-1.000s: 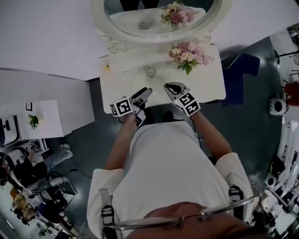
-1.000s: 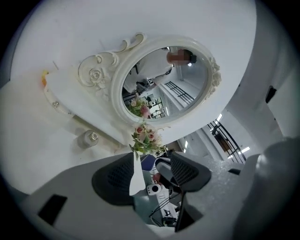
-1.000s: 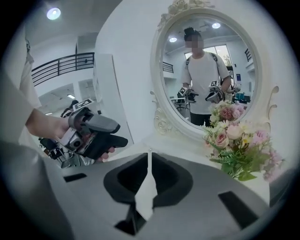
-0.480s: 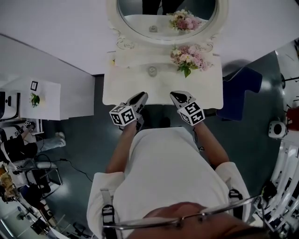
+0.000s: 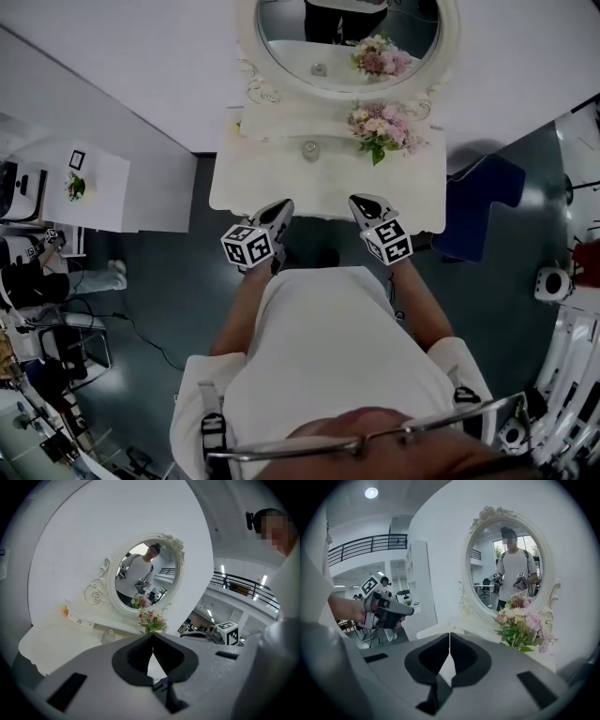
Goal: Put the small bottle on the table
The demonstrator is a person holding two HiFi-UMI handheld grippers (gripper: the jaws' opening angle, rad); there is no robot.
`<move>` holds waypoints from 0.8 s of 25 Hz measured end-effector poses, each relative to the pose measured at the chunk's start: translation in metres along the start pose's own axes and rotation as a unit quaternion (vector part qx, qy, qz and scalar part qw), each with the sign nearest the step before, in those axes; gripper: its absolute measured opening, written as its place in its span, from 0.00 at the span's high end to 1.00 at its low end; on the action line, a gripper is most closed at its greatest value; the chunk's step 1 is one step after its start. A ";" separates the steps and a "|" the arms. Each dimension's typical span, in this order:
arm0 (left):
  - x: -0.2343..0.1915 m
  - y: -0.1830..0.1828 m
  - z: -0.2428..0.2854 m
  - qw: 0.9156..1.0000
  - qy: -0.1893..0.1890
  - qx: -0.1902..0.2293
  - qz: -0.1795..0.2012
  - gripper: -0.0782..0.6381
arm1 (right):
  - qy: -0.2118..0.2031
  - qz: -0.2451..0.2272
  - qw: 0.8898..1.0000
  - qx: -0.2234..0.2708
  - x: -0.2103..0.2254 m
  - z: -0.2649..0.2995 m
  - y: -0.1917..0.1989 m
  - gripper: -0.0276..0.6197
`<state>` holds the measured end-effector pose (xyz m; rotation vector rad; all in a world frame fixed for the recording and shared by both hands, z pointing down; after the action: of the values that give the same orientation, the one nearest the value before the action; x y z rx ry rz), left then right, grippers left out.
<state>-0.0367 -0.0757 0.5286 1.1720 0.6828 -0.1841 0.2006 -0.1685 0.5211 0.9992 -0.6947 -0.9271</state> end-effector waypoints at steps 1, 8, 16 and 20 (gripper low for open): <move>0.000 0.000 -0.001 1.000 0.001 0.000 0.002 0.88 | 0.002 0.000 1.000 0.000 -0.001 -0.001 0.000 0.94; -0.001 -0.011 -0.006 0.999 0.025 0.014 0.023 0.88 | 0.023 0.009 1.000 0.009 -0.004 -0.002 -0.008 0.94; -0.016 -0.022 -0.016 1.000 0.020 0.010 0.019 0.89 | 0.030 0.030 0.998 0.040 -0.009 0.003 -0.024 0.95; -0.022 -0.022 -0.018 1.000 0.019 0.010 0.014 0.88 | 0.029 0.022 0.999 0.039 -0.012 0.006 -0.027 0.95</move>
<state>-0.0717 -0.0733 0.5200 1.2058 0.6994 -0.1455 0.1813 -0.1662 0.4983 1.0707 -0.7056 -0.8357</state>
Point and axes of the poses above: the fingertips, and each gripper's own axes: z forward along the fingers, x to its right, y out of its underside, the point moved 8 cm from there along -z, backward along the fingers, and after that the axes turned 6 degrees about x, right-handed, at the moved point
